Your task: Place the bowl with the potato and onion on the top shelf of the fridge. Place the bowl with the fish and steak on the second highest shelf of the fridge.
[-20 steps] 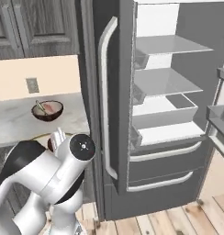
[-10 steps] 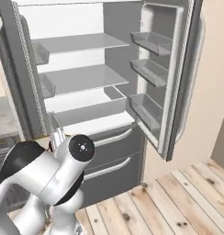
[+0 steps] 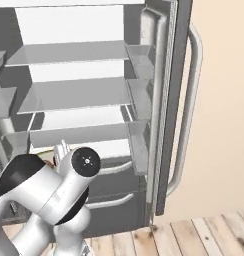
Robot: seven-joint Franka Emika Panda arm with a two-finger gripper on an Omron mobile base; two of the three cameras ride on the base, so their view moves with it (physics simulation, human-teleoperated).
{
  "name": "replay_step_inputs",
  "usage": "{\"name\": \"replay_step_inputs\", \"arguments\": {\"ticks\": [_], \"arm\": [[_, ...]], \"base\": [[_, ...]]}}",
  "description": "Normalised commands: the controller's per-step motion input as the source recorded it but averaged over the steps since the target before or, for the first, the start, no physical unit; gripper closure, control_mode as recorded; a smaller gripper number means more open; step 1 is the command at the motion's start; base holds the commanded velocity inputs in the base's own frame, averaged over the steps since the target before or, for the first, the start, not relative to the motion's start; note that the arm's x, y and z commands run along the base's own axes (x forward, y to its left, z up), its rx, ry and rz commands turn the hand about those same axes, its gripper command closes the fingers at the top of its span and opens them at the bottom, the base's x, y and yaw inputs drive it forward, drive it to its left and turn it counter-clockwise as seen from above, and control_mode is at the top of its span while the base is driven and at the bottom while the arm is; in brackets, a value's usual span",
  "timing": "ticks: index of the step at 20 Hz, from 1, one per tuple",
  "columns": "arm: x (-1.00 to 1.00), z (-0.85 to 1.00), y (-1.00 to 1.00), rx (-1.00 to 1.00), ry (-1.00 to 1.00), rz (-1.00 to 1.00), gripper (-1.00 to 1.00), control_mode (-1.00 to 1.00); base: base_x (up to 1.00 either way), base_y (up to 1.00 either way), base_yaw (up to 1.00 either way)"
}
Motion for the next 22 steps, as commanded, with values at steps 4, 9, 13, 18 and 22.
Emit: {"name": "replay_step_inputs", "arguments": {"ticks": [4,9,13,18,22], "arm": [[0.00,0.00,0.00,0.00,0.00,0.00,1.00,1.00],[0.00,0.00,0.00,0.00,0.00,0.00,1.00,1.00],[0.00,0.00,0.00,0.00,0.00,0.00,1.00,1.00],[0.00,0.00,0.00,0.00,0.00,0.00,1.00,1.00],[0.00,0.00,0.00,0.00,0.00,0.00,1.00,1.00]], "base": [[0.54,-0.76,0.69],[0.55,-0.24,0.31],[0.07,0.35,0.09],[0.29,0.35,0.01],[0.58,0.39,0.00]]}}
